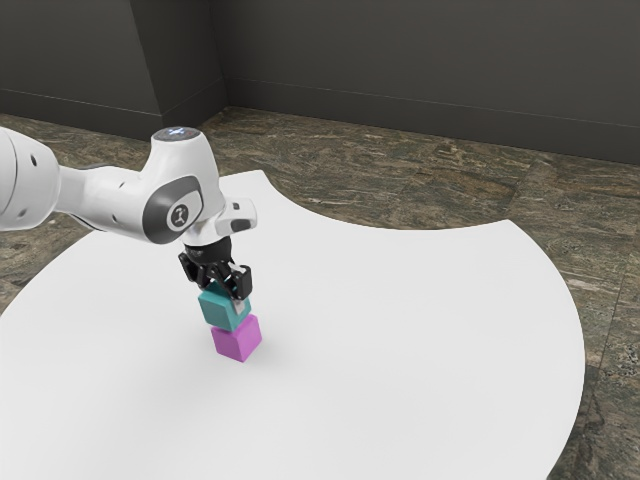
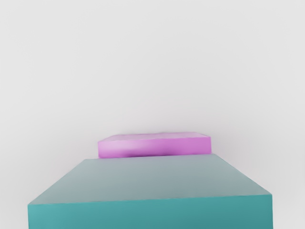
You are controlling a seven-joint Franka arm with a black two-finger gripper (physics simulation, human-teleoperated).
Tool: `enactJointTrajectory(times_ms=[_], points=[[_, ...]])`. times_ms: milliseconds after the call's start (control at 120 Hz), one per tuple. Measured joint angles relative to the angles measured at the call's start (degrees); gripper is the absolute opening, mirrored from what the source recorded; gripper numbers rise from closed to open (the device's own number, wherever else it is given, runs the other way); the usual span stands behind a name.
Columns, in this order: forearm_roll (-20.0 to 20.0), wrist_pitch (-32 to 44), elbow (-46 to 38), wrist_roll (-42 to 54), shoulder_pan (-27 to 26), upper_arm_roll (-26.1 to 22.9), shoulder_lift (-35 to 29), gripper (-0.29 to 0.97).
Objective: Pick up the blue block with one arm, and put the blue block on the pink block with one arm
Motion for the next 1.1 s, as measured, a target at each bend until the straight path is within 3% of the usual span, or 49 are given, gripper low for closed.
enactJointTrajectory(times_ms=[1100], points=[[0.2,0.0,0.6,0.5,0.0,0.0,0.6,0.41]])
